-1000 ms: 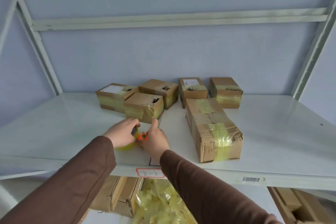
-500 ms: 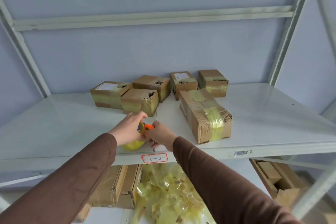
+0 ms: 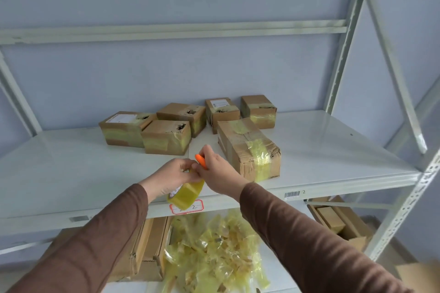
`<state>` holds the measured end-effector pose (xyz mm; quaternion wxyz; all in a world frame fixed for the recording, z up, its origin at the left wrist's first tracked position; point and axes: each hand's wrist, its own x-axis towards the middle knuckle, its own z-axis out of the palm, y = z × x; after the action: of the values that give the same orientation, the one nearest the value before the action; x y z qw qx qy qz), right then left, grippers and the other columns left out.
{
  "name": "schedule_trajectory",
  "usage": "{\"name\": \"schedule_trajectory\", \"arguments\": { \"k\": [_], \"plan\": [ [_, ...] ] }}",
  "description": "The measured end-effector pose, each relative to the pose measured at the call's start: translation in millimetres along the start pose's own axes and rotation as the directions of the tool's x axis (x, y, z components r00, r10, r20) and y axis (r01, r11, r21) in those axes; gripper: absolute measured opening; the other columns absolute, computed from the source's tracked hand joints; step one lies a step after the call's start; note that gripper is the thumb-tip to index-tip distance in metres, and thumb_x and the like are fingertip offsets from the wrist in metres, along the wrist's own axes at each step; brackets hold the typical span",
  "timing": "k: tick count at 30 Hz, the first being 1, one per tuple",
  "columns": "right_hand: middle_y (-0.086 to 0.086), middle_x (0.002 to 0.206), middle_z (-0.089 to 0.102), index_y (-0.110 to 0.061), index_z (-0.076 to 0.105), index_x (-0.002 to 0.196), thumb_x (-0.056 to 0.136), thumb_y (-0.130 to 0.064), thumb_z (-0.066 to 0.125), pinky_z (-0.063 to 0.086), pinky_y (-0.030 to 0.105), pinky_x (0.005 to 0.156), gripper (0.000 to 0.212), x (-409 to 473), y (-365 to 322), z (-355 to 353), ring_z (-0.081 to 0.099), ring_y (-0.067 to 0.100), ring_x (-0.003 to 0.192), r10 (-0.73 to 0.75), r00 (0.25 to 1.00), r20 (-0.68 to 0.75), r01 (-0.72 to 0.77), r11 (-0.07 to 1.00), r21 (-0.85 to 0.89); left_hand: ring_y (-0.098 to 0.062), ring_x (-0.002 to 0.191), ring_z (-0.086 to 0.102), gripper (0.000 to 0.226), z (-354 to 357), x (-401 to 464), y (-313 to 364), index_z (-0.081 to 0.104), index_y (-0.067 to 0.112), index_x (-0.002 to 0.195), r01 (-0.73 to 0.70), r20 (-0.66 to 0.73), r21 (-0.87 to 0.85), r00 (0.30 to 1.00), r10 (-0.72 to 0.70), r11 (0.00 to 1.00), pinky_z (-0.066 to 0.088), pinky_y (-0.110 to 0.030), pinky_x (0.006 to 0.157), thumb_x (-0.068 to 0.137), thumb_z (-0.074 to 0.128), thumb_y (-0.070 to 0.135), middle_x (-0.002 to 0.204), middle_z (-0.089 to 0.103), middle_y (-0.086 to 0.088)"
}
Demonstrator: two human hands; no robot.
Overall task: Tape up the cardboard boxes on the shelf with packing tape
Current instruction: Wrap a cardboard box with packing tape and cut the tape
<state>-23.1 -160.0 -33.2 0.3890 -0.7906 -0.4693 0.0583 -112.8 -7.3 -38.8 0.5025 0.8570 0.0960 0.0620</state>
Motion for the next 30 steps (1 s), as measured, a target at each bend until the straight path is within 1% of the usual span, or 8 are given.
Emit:
{"name": "schedule_trajectory", "arguments": {
  "k": [6, 9, 11, 16, 19, 22, 27, 30],
  "plan": [
    [-0.005, 0.079, 0.05, -0.015, 0.038, 0.098, 0.102, -0.046, 0.056, 0.034, 0.036, 0.062, 0.035, -4.3, 16.1, -46.2, 0.048, 0.018, 0.071, 0.037, 0.983, -0.181, -0.039, 0.999, -0.006, 0.0, 0.074, 0.066, 0.011, 36.2, 12.7, 41.7, 0.082, 0.021, 0.093, 0.039, -0.007, -0.173, 0.999, -0.041, 0.984, 0.048, -0.013, 0.065, 0.094, 0.071, 0.02, 0.08, 0.074, 0.008],
    [-0.008, 0.076, 0.045, -0.015, 0.042, 0.097, 0.102, -0.046, 0.055, 0.041, 0.037, 0.066, 0.035, 3.4, 20.4, -92.4, 0.044, 0.015, 0.066, 0.194, 0.856, -0.479, -0.053, 0.955, 0.292, -0.003, 0.071, 0.064, 0.009, 49.4, 16.2, 55.6, 0.084, 0.018, 0.091, 0.047, 0.022, -0.191, 0.999, -0.044, 0.98, 0.046, -0.015, 0.063, 0.09, 0.075, 0.021, 0.079, 0.074, 0.005],
    [-0.008, 0.073, 0.04, -0.019, 0.042, 0.088, 0.101, -0.042, 0.059, 0.042, 0.035, 0.062, 0.031, 4.9, 22.7, -128.0, 0.039, 0.013, 0.064, 0.261, 0.795, -0.547, 0.004, 0.9, 0.435, -0.007, 0.077, 0.068, 0.013, 51.5, 16.1, 61.5, 0.084, 0.016, 0.095, 0.046, -0.039, -0.311, 0.997, -0.061, 0.949, 0.05, -0.018, 0.067, 0.088, 0.077, 0.024, 0.088, 0.077, 0.003],
    [-0.008, 0.079, 0.061, -0.018, 0.051, 0.09, 0.101, -0.032, 0.06, 0.055, 0.029, 0.072, 0.02, -28.4, 26.2, -119.9, 0.061, 0.011, 0.075, 0.125, 0.932, -0.34, 0.096, 0.819, 0.565, -0.011, 0.092, 0.072, 0.01, 48.7, 32.3, 81.7, 0.084, 0.024, 0.091, -0.03, -0.204, -0.503, 0.975, -0.085, 0.864, 0.052, -0.034, 0.087, 0.089, 0.075, 0.024, 0.1, 0.079, 0.002],
    [0.005, 0.099, 0.071, -0.027, 0.054, 0.124, 0.101, -0.042, 0.057, 0.056, 0.039, 0.082, 0.028, -62.8, 33.0, -94.9, 0.066, 0.022, 0.085, -0.054, 0.971, -0.234, 0.154, 0.888, 0.433, -0.013, 0.091, 0.068, 0.007, 54.9, 43.4, 90.0, 0.081, 0.025, 0.084, -0.06, -0.242, -0.548, 0.966, -0.089, 0.834, 0.055, -0.034, 0.078, 0.089, 0.075, 0.026, 0.091, 0.076, 0.006],
    [-0.008, 0.11, 0.069, -0.047, 0.031, 0.155, 0.103, -0.037, 0.058, 0.052, 0.029, 0.08, 0.06, -78.3, 31.3, -83.4, 0.059, 0.006, 0.083, -0.122, 0.987, -0.102, 0.153, 0.905, 0.397, -0.018, 0.088, 0.068, 0.013, 54.9, 53.1, 96.7, 0.08, 0.022, 0.08, -0.074, -0.253, -0.621, 0.961, -0.11, 0.78, 0.057, -0.034, 0.073, 0.091, 0.073, 0.026, 0.091, 0.076, -0.001],
    [-0.028, 0.077, 0.054, -0.046, 0.034, 0.156, 0.105, -0.021, 0.059, 0.041, 0.013, 0.072, 0.062, -75.3, 23.5, -100.4, 0.045, -0.001, 0.068, -0.079, 0.965, -0.249, 0.176, 0.9, 0.399, -0.012, 0.093, 0.07, 0.022, 47.3, 69.8, 103.2, 0.079, 0.021, 0.088, -0.08, -0.253, -0.433, 0.967, -0.035, 0.898, 0.051, -0.036, 0.086, 0.096, 0.067, 0.038, 0.1, 0.079, 0.0],
    [-0.029, 0.075, 0.058, -0.05, 0.061, 0.134, 0.103, -0.026, 0.06, 0.039, 0.01, 0.066, 0.038, -78.4, 17.2, -108.2, 0.045, 0.0, 0.065, 0.066, 0.968, -0.242, 0.043, 0.907, 0.419, -0.009, 0.09, 0.068, 0.022, 34.3, 96.4, 115.0, 0.077, 0.022, 0.088, -0.106, -0.31, -0.369, 0.951, -0.015, 0.923, 0.05, -0.033, 0.088, 0.099, 0.065, 0.037, 0.094, 0.079, 0.006]
  ]
}}
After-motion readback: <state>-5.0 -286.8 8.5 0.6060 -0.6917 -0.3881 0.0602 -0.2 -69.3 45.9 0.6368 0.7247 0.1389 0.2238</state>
